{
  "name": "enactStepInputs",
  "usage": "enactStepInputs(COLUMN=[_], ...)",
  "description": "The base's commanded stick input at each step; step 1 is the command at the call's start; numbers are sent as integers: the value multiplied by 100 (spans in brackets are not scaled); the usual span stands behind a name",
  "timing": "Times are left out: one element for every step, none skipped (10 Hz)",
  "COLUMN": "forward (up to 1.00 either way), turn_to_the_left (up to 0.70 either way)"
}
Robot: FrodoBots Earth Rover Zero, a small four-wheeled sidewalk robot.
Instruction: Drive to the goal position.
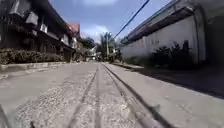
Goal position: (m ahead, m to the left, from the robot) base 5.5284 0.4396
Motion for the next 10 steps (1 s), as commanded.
enactStepInputs(forward=[100,100,100,100,100,100,100,100,100,100], turn_to_the_left=[14,14,14,14,14,-5,-26,-26,-26,-26])
